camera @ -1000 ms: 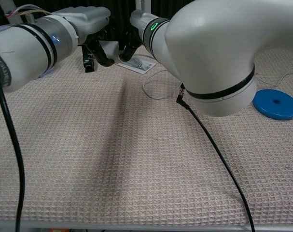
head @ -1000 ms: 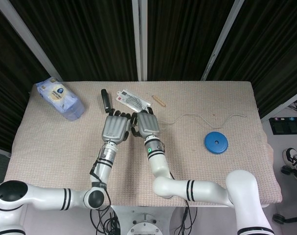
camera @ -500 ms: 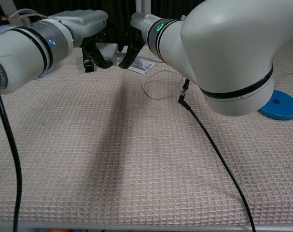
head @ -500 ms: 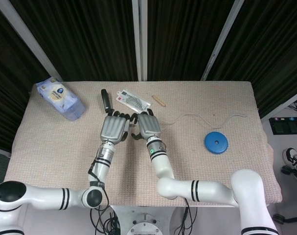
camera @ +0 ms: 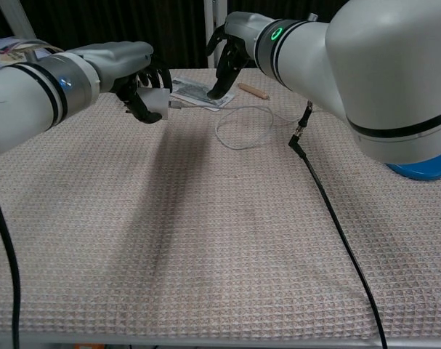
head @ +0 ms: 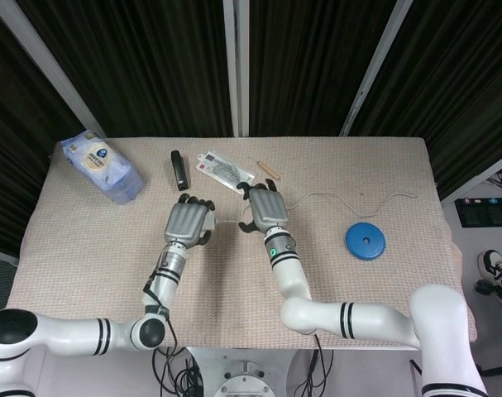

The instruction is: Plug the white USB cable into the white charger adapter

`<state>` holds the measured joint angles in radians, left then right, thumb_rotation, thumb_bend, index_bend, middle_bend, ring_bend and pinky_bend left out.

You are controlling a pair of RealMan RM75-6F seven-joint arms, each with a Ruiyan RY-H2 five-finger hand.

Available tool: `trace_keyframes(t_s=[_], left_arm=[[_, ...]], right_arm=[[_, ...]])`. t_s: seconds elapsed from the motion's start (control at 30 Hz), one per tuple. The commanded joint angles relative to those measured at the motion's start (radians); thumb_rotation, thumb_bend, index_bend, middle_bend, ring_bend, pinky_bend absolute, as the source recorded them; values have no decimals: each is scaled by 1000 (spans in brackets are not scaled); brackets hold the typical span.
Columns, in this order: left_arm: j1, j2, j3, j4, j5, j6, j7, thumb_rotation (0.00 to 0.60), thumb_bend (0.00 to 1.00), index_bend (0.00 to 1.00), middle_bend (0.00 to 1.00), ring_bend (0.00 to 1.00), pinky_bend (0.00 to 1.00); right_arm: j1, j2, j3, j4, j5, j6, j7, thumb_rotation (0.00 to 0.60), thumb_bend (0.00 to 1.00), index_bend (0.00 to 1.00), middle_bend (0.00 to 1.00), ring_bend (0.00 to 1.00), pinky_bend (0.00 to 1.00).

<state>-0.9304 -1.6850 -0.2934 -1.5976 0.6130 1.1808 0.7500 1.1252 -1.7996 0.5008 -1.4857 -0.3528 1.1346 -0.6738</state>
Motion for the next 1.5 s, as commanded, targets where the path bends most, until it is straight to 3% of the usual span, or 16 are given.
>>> trace_keyframes(t_s=[0.03,0.37,1.5], left_arm=[[8,8,-5,-1,-8,-22,-30,600,399,428,413,220,162],[5,19,-13,-44,-4,-9,-42,600,399,428,413,220,163],[-30,22,-19,-92,-18,40,-7,600,399,428,413,220,164]], right_arm=[[-5,3,-9,-4,6,-9,2,600,156,316,352,160,0],[14,-48,-18,42,-6,-19,26,600,286,438,377,161,0],[25,-113,2,87,-43,1,40,600,323,586,438,174,0]])
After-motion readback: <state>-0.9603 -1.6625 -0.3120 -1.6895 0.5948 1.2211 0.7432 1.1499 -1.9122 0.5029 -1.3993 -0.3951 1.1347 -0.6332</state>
